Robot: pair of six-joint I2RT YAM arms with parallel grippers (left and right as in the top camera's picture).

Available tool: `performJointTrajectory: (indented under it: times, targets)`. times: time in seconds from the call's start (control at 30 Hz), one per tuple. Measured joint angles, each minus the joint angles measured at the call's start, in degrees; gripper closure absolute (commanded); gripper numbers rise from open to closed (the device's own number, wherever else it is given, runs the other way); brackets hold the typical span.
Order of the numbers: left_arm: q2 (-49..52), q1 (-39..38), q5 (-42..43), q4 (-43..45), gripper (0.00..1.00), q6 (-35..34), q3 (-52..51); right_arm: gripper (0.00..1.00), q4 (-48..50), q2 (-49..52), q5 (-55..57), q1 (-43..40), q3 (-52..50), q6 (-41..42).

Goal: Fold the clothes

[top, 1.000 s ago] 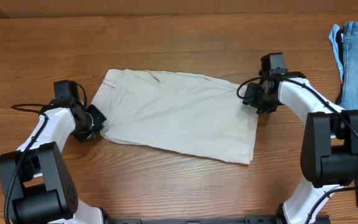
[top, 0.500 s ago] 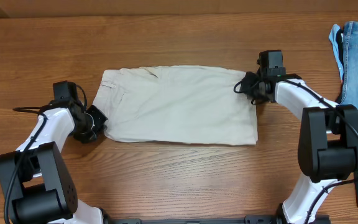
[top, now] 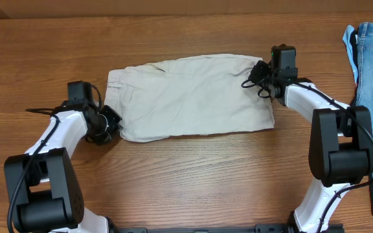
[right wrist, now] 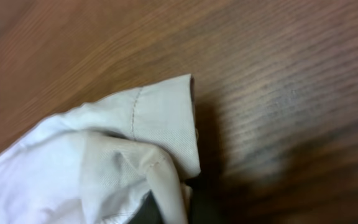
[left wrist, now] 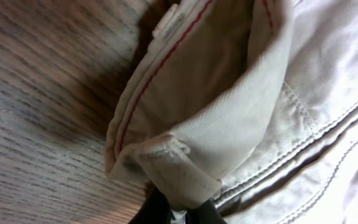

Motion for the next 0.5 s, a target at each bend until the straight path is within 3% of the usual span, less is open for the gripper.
performJointTrajectory:
  times: [0.03, 0.07, 0.1, 0.23, 0.5]
  targets:
    - [0.0, -0.4, -0.6, 0.1, 0.76, -0.2, 0.0, 0.19, -1.3, 0.0, 0.0, 0.0, 0.5, 0.4]
    - [0.0, -0.7, -1.3, 0.1, 0.71, -0.3, 0.0, 0.05, -1.6, 0.0, 0.0, 0.0, 0.6, 0.4]
    - [0.0, -0.9, -1.7, 0.1, 0.68, -0.5, 0.0, 0.0, -3.7, 0.0, 0.0, 0.0, 1.7, 0.5]
    - [0.0, -1.0, -3.0, 0.0, 0.62, 0.0, 0.0, 0.0, -12.3, 0.1, 0.0, -0.3, 7.1, 0.5]
    - [-2.0, -1.2, -12.4, -6.9, 0.64, 1.0, 0.3, 0.0, -39.9, 0.1, 0.0, -4.1, 28.7, -0.5]
